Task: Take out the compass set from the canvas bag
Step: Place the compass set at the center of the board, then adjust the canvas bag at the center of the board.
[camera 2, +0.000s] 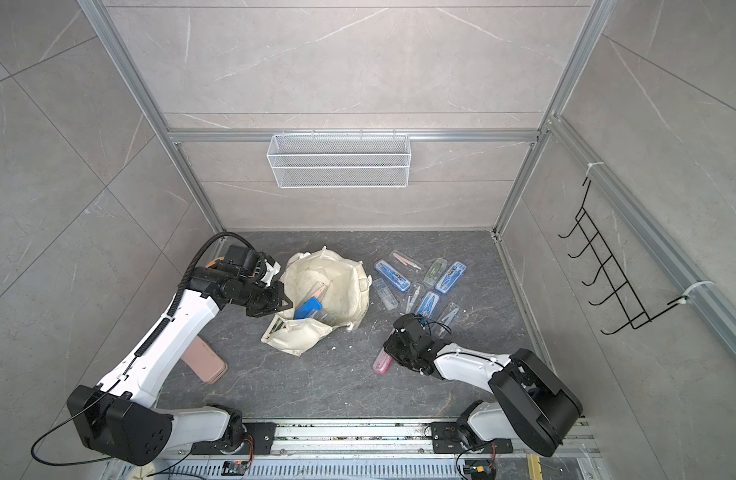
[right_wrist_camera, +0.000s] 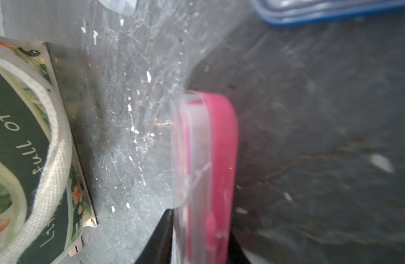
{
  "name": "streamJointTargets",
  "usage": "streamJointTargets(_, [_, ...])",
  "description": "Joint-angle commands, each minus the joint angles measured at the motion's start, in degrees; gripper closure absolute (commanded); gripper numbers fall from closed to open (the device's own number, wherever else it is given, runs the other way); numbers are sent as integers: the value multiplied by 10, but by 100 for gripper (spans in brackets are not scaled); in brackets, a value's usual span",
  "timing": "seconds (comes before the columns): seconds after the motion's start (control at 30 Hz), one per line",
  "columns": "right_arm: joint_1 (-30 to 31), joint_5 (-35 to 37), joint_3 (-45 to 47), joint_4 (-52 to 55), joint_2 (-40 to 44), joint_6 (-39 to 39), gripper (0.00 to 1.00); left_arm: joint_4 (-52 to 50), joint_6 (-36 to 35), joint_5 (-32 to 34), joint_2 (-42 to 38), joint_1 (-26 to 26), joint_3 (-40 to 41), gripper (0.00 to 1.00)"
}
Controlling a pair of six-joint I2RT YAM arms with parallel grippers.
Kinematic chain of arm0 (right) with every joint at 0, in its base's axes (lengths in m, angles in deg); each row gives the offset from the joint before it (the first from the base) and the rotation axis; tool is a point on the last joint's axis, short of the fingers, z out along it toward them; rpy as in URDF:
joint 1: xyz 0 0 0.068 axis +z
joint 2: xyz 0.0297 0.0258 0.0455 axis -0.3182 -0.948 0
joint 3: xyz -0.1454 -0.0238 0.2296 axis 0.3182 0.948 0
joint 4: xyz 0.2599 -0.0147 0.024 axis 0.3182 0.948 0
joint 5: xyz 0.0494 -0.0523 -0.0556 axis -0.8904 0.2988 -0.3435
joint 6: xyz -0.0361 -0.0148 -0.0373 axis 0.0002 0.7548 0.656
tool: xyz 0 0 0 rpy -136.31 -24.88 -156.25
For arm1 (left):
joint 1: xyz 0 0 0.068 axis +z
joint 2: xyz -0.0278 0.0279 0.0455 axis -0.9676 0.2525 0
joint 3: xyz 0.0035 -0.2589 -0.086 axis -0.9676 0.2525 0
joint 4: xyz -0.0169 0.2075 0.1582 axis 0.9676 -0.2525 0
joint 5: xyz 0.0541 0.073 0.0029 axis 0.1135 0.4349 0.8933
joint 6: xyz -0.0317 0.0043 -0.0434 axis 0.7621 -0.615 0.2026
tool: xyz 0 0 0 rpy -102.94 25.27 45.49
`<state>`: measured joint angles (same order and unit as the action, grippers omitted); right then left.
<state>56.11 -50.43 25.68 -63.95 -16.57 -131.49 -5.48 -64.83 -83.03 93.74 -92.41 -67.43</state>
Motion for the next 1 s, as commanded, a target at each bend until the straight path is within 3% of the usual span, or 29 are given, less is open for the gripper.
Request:
streamJointTargets(0.0, [-2,14,2,72,39,1,64,0,-17,-31,-21,2,7,100])
streamJointTargets(0.2, [-2,43,-59,197,116,36,46,0,-17,-39,-26,-1,11,100])
streamJointTargets(0.43, [32,68,-212,295,136,114,48,0,-17,-43,-17,-16,3,100])
streamJointTargets(0.57, [109,103,-326,316,84,156,50,0,-10,-35,-18,-24,1,100])
streamJointTargets(0.73, [181,80,-458,325,-36,218,54,-2,-8,-32,-17,-26,-1,100])
streamJointTargets(0.97, [231,48,-518,321,-137,237,57,-10,-9,-28,-6,-28,-23,100])
